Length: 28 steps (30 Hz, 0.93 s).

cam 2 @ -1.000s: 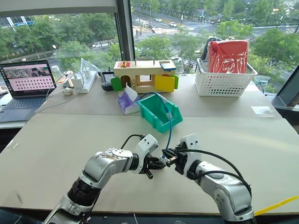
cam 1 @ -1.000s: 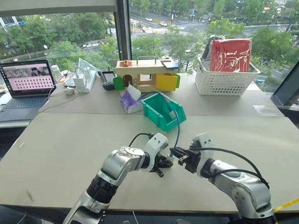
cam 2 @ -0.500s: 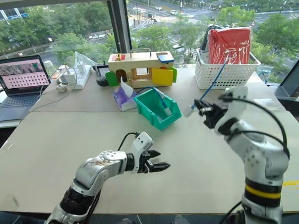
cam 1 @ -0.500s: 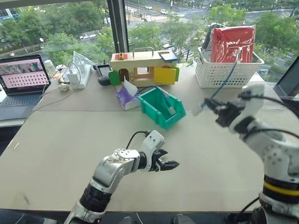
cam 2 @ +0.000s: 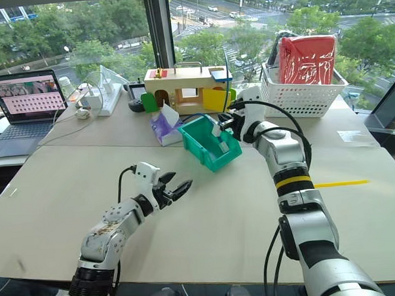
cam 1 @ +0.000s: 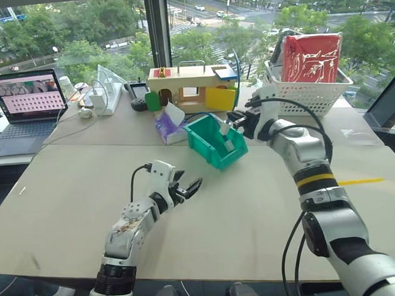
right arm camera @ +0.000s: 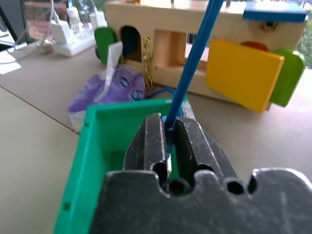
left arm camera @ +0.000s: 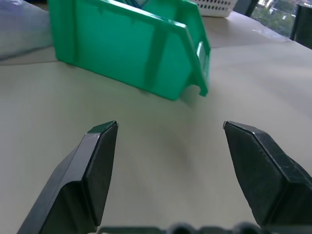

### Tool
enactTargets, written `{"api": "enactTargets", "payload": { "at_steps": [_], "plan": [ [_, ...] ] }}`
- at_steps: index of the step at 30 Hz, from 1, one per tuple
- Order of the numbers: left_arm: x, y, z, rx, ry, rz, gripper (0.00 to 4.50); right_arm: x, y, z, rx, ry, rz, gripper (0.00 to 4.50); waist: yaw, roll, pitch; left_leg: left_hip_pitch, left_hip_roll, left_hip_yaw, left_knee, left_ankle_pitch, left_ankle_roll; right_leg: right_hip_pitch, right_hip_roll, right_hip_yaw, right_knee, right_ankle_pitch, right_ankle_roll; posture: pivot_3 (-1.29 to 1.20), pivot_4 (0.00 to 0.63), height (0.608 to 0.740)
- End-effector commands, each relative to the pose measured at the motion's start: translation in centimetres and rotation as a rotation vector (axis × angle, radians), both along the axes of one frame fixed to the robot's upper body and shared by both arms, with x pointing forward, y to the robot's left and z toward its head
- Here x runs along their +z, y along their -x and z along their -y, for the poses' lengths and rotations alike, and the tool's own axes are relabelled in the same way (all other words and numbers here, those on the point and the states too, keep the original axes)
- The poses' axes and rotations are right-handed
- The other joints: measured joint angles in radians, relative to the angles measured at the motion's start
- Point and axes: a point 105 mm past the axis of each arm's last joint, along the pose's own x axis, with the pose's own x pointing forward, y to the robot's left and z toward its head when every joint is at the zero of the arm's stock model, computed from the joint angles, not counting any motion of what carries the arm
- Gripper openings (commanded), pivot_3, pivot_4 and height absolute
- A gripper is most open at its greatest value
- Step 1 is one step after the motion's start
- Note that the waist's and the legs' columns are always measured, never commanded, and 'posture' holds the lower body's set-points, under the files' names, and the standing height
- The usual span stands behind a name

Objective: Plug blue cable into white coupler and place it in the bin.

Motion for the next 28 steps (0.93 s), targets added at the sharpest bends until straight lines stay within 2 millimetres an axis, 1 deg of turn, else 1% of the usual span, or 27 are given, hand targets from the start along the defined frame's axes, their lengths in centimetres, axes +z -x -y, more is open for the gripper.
{"api": "enactTargets", "payload": {
  "at_steps": [1,4,8,9,11,13,14,17,18,19,20,22,23,24,27,28],
  "plan": [
    [2.1,-0.8,-0.9,0.096,-0.002,0.099,3.75,2.3,-0.2,-0.4,0.023,-0.031,0.086,2.09,0.000,0.000,0.000,0.000,0.000,0.000,0.000,0.000,0.000,0.000,0.000,0.000,0.000,0.000,0.000,0.00,0.150,0.732],
    [2.3,-1.1,-1.4,0.116,-0.001,0.110,3.75,3.2,0.1,-0.1,0.029,-0.077,0.101,3.06,0.001,0.000,0.000,0.000,0.000,0.000,0.000,0.000,0.000,0.000,0.000,0.000,0.001,0.000,0.000,0.00,0.150,0.732],
    [2.6,-1.2,-1.4,0.076,-0.013,0.133,3.75,5.0,1.4,1.0,0.054,-0.122,0.137,4.48,0.002,0.000,0.000,0.000,0.000,0.000,0.000,0.000,0.000,-0.001,0.000,0.000,0.002,0.000,0.000,0.00,0.150,0.732],
    [2.8,-1.1,-1.3,0.043,-0.025,0.147,3.75,5.8,2.5,1.5,0.076,-0.124,0.165,4.48,0.002,0.000,0.000,0.000,0.000,-0.001,0.000,0.000,0.000,-0.001,0.001,0.000,0.002,0.000,0.000,0.00,0.150,0.732],
    [3.2,-0.9,-1.4,-0.011,-0.047,0.177,3.75,6.6,4.5,2.4,0.115,-0.120,0.198,4.48,0.007,0.000,0.000,-0.001,0.000,-0.002,0.000,0.000,0.000,-0.001,0.001,-0.002,0.002,0.000,0.000,0.00,0.150,0.732],
    [4.0,-0.7,-1.5,-0.065,-0.057,0.226,3.75,6.5,7.0,3.8,0.149,-0.082,0.217,4.48,0.011,0.000,0.000,-0.002,0.000,-0.002,0.000,0.000,0.000,-0.001,0.000,-0.002,0.001,0.000,0.000,0.00,0.150,0.732],
    [4.2,-0.7,-1.7,-0.088,-0.084,0.244,3.75,5.9,8.5,4.9,0.153,-0.047,0.219,4.48,0.015,0.000,0.000,-0.002,0.000,-0.003,0.000,0.000,0.000,0.000,0.000,-0.003,0.001,0.000,0.000,0.00,0.150,0.732],
    [4.2,-1.0,-2.6,-0.112,-0.134,0.266,3.75,4.0,11.6,7.1,0.133,0.019,0.198,4.48,0.019,0.000,0.000,-0.003,0.000,-0.003,0.000,0.000,0.000,0.000,0.000,-0.003,-0.001,0.000,0.000,0.00,0.150,0.732],
    [3.9,-1.1,-2.9,-0.124,-0.148,0.260,3.75,2.7,12.5,8.2,0.097,0.054,0.178,4.48,0.019,0.000,0.000,-0.003,0.000,-0.003,0.000,0.000,0.000,0.000,0.000,-0.002,-0.001,0.000,0.000,0.00,0.150,0.732],
    [3.7,-1.1,-3.1,-0.134,-0.157,0.255,3.75,1.8,13.3,8.9,0.074,0.081,0.164,4.48,0.020,0.000,0.000,-0.002,0.000,-0.003,0.000,0.000,0.000,0.000,0.000,-0.002,0.000,0.000,0.000,0.00,0.150,0.732],
    [3.3,-1.0,-3.3,-0.148,-0.188,0.254,3.75,0.1,14.2,10.0,0.028,0.117,0.133,4.48,0.018,0.000,0.000,-0.002,0.000,-0.003,0.000,0.000,0.000,0.001,0.001,-0.003,0.000,0.000,0.000,0.00,0.150,0.732],
    [2.8,-0.8,-3.4,-0.161,-0.204,0.255,3.75,-2.7,15.9,11.3,-0.037,0.187,0.092,4.48,0.015,0.000,0.000,0.000,0.000,-0.003,0.000,0.000,0.000,0.002,0.001,-0.002,0.000,0.000,0.000,0.00,0.150,0.732],
    [2.6,-0.8,-3.3,-0.166,-0.201,0.249,3.75,-3.9,16.5,12.1,-0.089,0.185,0.068,4.48,0.014,0.000,0.000,0.001,0.000,-0.003,0.000,0.000,0.000,0.002,0.001,-0.002,0.000,-0.001,-0.001,0.00,0.150,0.732],
    [2.4,-0.8,-3.4,-0.168,-0.196,0.244,3.75,-4.6,16.8,12.5,-0.122,0.178,0.056,4.48,0.011,0.000,0.000,0.001,0.000,-0.002,0.000,0.000,0.000,0.003,0.001,-0.002,0.001,-0.001,0.000,0.00,0.150,0.732],
    [1.8,-1.0,-2.6,-0.177,-0.232,0.222,3.75,-5.6,17.2,13.4,-0.217,0.127,0.062,4.48,-0.004,0.000,0.001,0.004,0.000,0.000,0.001,0.000,-0.001,0.003,0.001,0.001,0.001,-0.001,0.000,0.00,0.150,0.732],
    [1.6,-1.1,-2.0,-0.201,-0.231,0.192,3.75,-5.9,17.1,13.8,-0.263,0.136,0.070,4.48,-0.004,0.000,0.001,0.006,0.000,0.000,0.001,0.001,-0.001,0.004,0.001,0.002,0.002,-0.001,0.001,0.00,0.150,0.732]
  ]
}}
